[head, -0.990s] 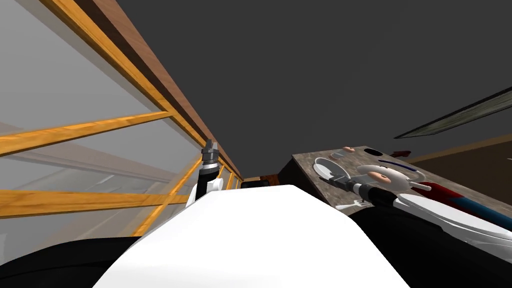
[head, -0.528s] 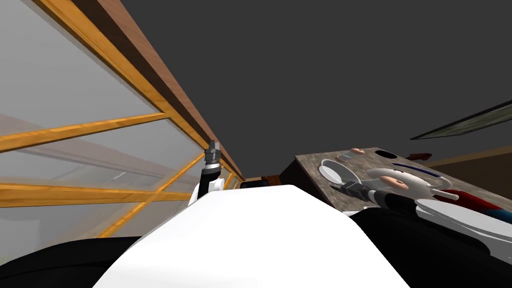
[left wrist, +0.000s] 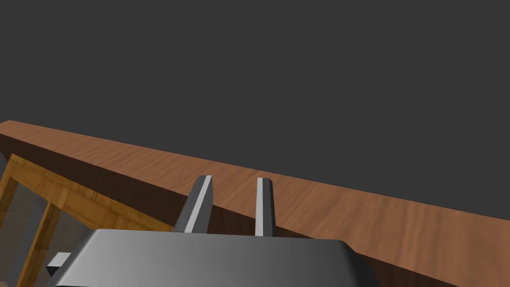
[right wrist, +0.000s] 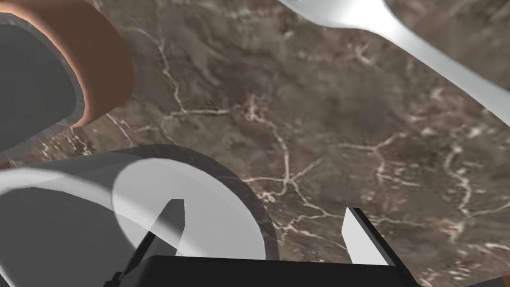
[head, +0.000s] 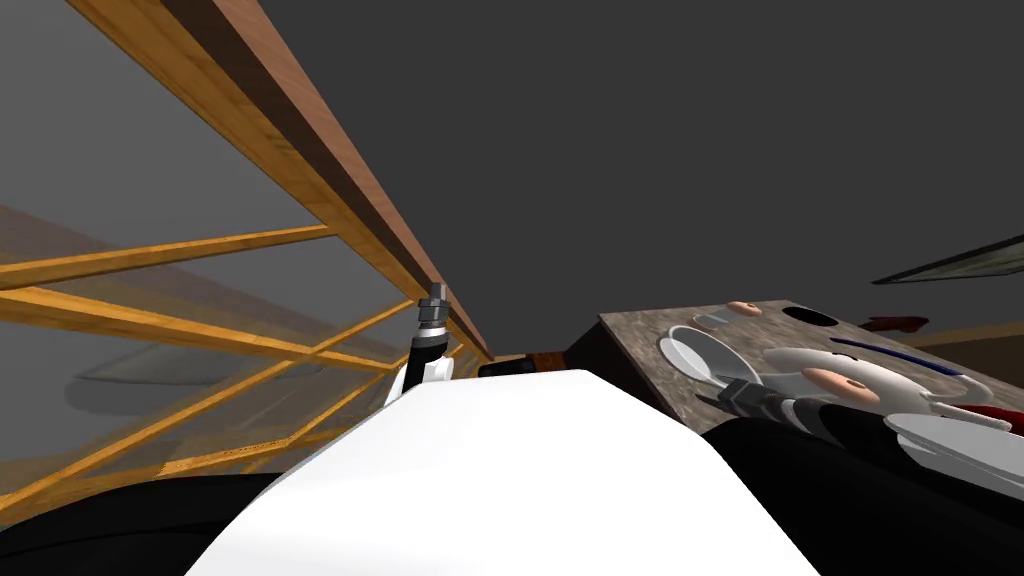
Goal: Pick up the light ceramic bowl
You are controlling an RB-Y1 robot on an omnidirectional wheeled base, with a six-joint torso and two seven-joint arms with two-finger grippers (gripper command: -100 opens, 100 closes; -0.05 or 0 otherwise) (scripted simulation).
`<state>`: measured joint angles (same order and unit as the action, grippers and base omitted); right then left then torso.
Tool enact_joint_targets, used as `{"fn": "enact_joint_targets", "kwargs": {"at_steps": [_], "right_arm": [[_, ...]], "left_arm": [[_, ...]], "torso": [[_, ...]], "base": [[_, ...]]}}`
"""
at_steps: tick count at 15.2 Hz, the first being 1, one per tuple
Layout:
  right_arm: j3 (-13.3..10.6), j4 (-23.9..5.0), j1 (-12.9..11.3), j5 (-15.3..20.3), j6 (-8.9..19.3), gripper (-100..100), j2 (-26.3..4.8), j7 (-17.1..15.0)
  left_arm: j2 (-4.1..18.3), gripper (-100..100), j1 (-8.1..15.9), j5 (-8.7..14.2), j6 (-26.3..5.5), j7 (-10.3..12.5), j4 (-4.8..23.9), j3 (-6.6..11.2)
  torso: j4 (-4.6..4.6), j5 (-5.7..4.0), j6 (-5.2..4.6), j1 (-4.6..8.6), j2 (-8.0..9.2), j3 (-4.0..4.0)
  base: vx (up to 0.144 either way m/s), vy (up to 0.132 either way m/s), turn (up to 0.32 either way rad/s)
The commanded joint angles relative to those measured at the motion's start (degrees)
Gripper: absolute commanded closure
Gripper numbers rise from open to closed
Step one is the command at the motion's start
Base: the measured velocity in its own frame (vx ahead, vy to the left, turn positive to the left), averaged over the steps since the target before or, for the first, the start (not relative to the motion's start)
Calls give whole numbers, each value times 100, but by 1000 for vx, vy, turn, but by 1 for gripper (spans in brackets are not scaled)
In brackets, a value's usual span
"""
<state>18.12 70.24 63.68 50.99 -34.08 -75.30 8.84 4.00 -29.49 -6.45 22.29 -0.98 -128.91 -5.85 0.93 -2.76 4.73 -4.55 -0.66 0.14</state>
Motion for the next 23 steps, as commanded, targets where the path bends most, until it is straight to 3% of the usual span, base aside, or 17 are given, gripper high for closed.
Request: {"fn": "enact_joint_targets", "kwargs": {"at_steps": [1, 6, 11, 12, 14, 17, 19, 23], "right_arm": [[-21, -217, 241, 250, 7, -100, -142, 51], [-29, -386, 379, 427, -22, -100, -256, 102], [-12, -477, 439, 517, -62, -100, -345, 138], [-223, -669, 315, 474, -15, -100, -158, 100], [-456, -872, 157, 424, 25, -100, 35, 65], [-806, -1176, -81, 349, 86, -100, 324, 13], [-806, -1176, -81, 349, 86, -100, 324, 13], [-1156, -1480, -319, 274, 147, -100, 614, -38]], "left_arm": [[0, 0, 0, 0, 0, 0, 0, 0], [53, 0, 1, -53, -5, 18, 61, -246], [83, 0, -4, -83, -7, 24, 96, -376], [85, 0, -6, -86, -5, 24, 98, -386], [91, 0, 35, -98, 6, 25, 80, -437], [91, 0, 42, -100, 9, 25, 78, -445], [92, 0, 41, -100, 8, 25, 78, -444], [91, 0, 41, -100, 9, 25, 78, -445]], "torso": [[0, 0, 0, 0, 0, 0], [16, -81, 108, -121, -27, -6], [30, -114, 148, -215, -36, -3], [31, -115, 150, -226, -38, -4], [25, -143, 206, -182, 13, 17], [43, -188, 204, -92, 85, 60], [47, -204, 182, -59, 104, 73], [52, -238, 167, -14, 116, 82]], "base": [[26, 117, 169], [27, 76, 98], [11, 50, 50], [-62, -50, 165], [-165, -153, 334], [-207, -139, 304], [-138, -92, 106], [-112, -62, 158]]}}
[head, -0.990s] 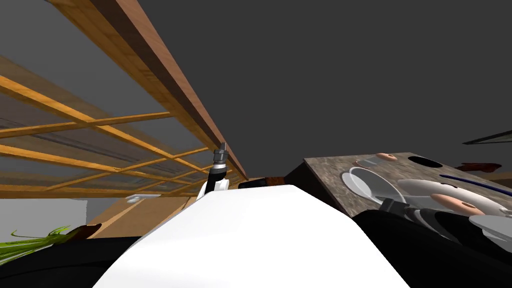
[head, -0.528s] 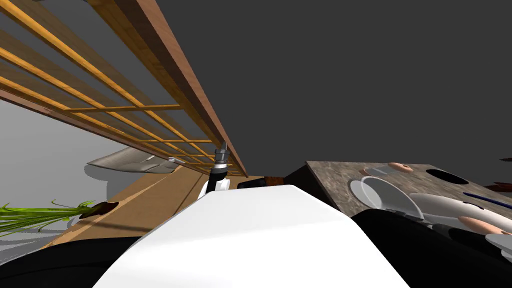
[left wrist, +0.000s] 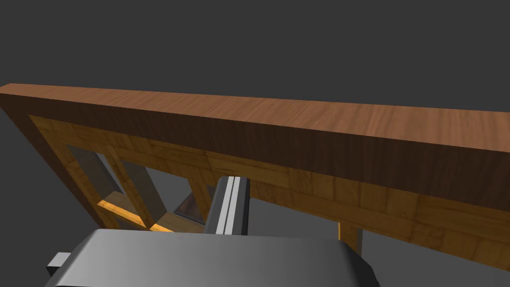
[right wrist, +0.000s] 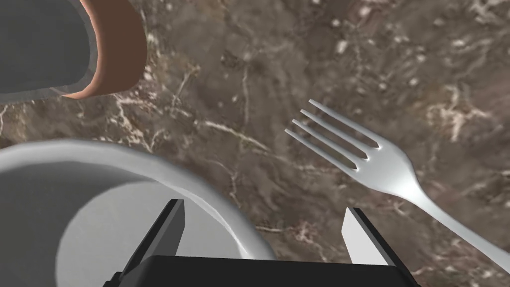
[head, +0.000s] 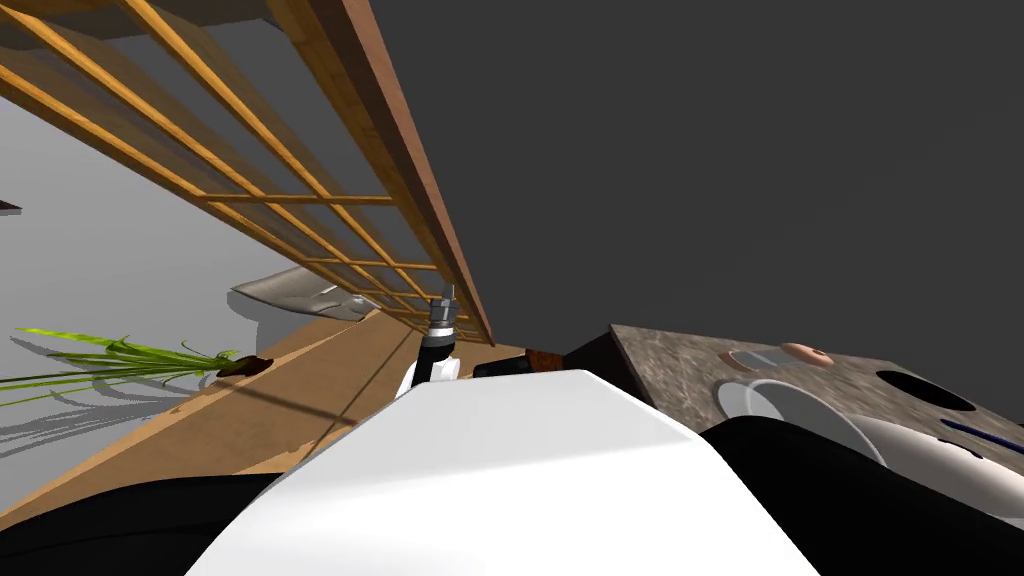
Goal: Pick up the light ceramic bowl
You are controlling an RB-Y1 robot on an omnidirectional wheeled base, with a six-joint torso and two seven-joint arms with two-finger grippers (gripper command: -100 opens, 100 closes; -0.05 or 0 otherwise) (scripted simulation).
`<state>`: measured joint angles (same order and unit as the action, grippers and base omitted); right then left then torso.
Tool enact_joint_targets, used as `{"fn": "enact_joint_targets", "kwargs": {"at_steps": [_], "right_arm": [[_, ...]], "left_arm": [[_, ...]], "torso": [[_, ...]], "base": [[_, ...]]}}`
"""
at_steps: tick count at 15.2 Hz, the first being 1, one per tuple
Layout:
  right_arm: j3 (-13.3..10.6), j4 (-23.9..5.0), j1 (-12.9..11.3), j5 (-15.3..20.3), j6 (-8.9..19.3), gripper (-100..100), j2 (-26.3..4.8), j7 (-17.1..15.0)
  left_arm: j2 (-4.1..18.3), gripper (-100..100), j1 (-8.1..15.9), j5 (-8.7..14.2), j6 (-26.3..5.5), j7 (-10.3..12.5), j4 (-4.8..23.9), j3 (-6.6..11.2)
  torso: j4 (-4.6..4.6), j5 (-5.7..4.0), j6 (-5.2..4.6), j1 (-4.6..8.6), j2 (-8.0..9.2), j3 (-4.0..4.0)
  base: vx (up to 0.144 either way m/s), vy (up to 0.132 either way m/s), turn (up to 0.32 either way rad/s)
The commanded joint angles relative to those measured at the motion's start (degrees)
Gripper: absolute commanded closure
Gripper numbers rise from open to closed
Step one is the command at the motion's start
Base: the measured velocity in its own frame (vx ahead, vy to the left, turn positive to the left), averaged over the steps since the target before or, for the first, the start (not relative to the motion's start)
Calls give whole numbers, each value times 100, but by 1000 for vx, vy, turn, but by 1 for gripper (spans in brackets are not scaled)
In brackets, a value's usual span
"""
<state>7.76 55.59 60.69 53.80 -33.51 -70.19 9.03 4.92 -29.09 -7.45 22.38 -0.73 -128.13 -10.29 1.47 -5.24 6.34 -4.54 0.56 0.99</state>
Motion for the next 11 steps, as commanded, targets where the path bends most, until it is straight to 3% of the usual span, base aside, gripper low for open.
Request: {"fn": "enact_joint_targets", "kwargs": {"at_steps": [1, 2, 6, 7, 11], "right_arm": [[0, 0, 0, 0, 0, -100, 0, 0], [-15, -9, -4, -6, 7, 100, 13, -8], [13, -12, -16, -1, 37, 100, -19, 11], [114, 188, 138, 43, 49, 100, -90, -22], [347, 391, 297, 93, 9, 100, -283, 12]], "left_arm": [[0, 0, 0, 0, 0, 0, 0, 0], [0, 0, -1, 0, 0, 0, 0, 0], [0, 0, -2, 0, 0, 0, 0, 0], [0, 0, -2, 0, 0, 0, 0, 0], [-1, 0, -5, 0, 0, 0, 0, 0]], "torso": [[0, 0, 0, 0, 0, 0], [1, -4, -4, 6, -4, -1], [-3, -32, -26, 9, -22, -11], [-3, -32, -27, 9, -22, -11], [-12, -23, -37, -36, -63, -34]], "base": [[-66, -33, 74], [-22, -14, 13], [-4, -6, 14], [64, 36, -186], [133, 87, -258]]}}
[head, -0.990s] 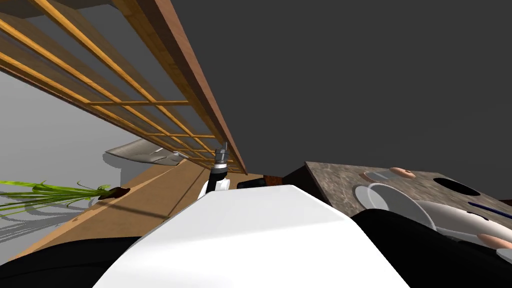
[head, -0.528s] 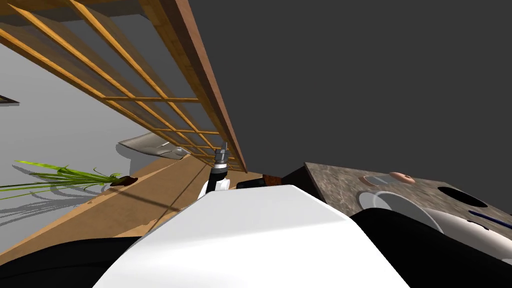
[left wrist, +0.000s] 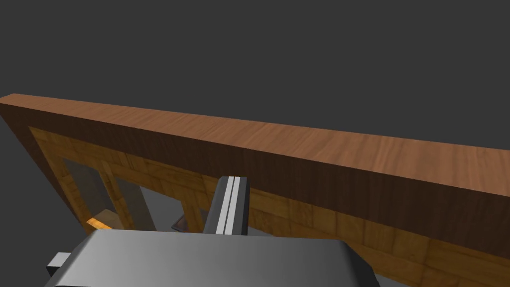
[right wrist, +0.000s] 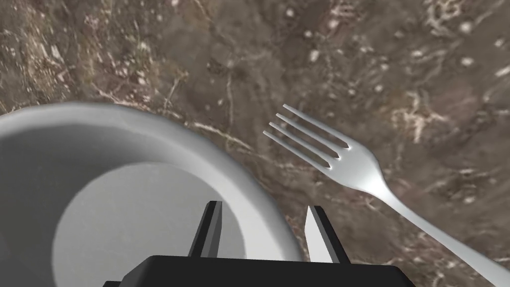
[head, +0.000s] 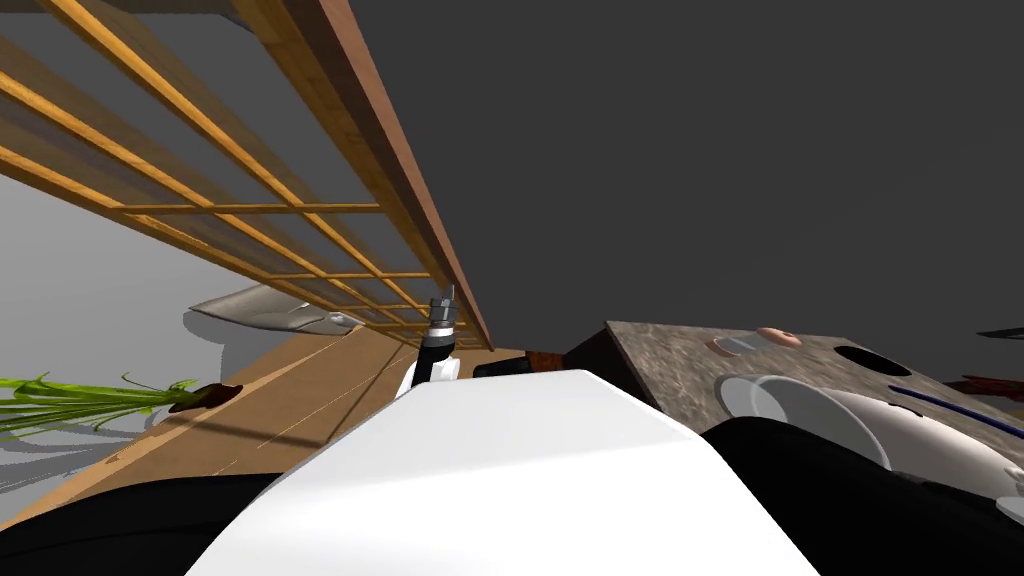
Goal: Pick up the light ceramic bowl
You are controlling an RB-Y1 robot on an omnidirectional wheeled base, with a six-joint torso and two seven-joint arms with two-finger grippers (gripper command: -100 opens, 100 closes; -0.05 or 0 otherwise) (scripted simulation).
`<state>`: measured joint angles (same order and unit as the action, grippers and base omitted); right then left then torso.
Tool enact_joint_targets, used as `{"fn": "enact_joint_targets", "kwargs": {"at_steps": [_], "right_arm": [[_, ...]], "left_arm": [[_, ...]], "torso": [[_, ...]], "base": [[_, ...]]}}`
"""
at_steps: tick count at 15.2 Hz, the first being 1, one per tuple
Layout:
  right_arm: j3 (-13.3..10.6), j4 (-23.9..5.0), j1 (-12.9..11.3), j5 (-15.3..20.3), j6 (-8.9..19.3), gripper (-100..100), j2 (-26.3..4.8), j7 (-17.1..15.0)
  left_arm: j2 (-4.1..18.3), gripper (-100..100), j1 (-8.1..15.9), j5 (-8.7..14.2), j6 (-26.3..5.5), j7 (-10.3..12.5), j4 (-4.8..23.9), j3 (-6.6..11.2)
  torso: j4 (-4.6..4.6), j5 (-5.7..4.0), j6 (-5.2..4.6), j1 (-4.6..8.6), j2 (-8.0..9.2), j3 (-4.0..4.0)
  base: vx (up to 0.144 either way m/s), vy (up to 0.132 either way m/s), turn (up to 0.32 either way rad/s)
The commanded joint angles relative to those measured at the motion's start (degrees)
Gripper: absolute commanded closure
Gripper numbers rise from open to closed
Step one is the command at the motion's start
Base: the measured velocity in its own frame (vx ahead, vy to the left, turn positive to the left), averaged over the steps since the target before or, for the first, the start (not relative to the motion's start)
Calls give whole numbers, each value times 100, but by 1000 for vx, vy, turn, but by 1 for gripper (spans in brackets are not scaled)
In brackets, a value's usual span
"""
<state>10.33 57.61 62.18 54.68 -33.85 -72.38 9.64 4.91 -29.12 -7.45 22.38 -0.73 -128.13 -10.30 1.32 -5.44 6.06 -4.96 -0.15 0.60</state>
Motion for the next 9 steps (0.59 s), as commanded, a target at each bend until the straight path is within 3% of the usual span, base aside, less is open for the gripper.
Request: {"fn": "enact_joint_targets", "kwargs": {"at_steps": [1, 3, 6, 8, 9], "right_arm": [[89, 189, 148, 4, 43, 100, -64, -49], [322, 392, 307, 54, 2, 100, -257, -15], [672, 696, 545, 130, -58, 100, -547, 37], [789, 797, 624, 155, -79, 100, -643, 54], [676, 693, 535, 135, -60, 100, -548, 55]], "left_arm": [[0, 0, 0, 0, 0, 0, 0, 0], [0, 0, 1, 0, 0, 0, 0, 0], [0, 0, -1, 0, 0, 0, 0, 0], [9, 0, -17, -5, 6, 0, 6, -19], [19, 0, -43, -10, 8, 1, 25, -38]], "torso": [[0, 0, 0, 0, 0, 0], [-1, 2, 9, 9, -3, -2], [-5, 4, 2, -16, -23, -13], [-4, 3, 1, -24, -51, -28], [2, -1, -11, -34, -90, -45]], "base": [[90, 75, -16], [101, 63, -132], [173, 130, -268], [126, 97, -157], [45, 42, -66]]}}
